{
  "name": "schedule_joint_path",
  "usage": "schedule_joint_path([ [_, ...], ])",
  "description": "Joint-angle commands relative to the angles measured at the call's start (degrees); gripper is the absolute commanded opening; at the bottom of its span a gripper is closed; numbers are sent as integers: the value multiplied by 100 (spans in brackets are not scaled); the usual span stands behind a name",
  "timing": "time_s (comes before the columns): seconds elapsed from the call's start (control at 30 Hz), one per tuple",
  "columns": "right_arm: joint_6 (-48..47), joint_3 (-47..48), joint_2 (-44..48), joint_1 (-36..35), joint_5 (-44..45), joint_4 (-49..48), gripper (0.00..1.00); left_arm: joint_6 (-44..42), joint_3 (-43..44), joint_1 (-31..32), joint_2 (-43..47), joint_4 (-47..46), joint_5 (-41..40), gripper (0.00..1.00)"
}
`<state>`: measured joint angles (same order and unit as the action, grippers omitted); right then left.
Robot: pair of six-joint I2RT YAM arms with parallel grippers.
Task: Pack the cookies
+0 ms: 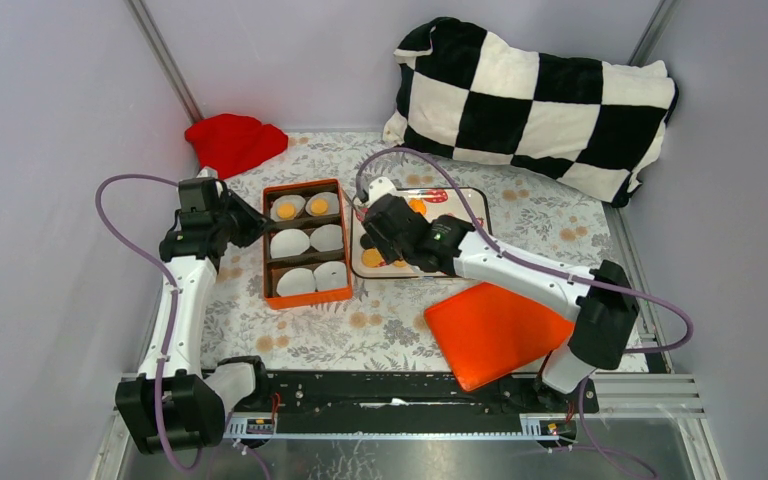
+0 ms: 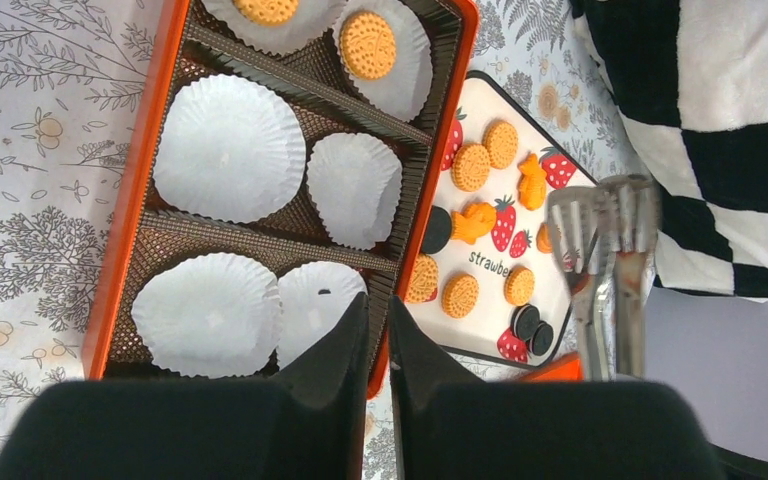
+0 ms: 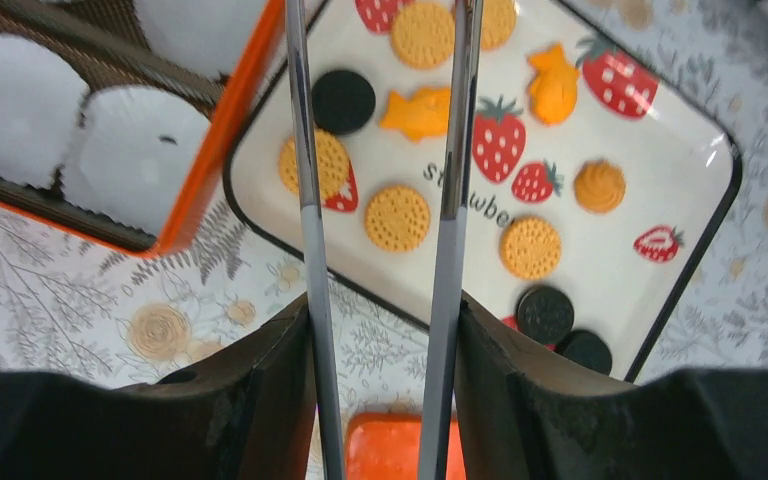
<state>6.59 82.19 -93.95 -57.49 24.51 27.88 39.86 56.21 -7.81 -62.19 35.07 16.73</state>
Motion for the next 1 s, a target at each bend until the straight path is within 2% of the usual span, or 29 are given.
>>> schedule_joint_path([
  [0.0, 473, -547, 102, -34, 266, 6, 52, -4, -48, -28, 23, -330, 189, 15],
  [0.2, 695, -910, -127, -27, 213, -161, 53, -21, -31, -19, 42, -326, 225, 15],
  [0.53, 752, -555, -806, 151, 185, -209, 52, -78, -48, -21, 89, -290, 150, 16],
  [0.67, 886, -565, -835, 469, -193, -227, 51, -92, -41, -20, 57, -301, 161, 16],
  [0.97, 846, -335, -1002, 577, -552, -92, 48, -67, -83, -25, 8, -361, 181, 16],
])
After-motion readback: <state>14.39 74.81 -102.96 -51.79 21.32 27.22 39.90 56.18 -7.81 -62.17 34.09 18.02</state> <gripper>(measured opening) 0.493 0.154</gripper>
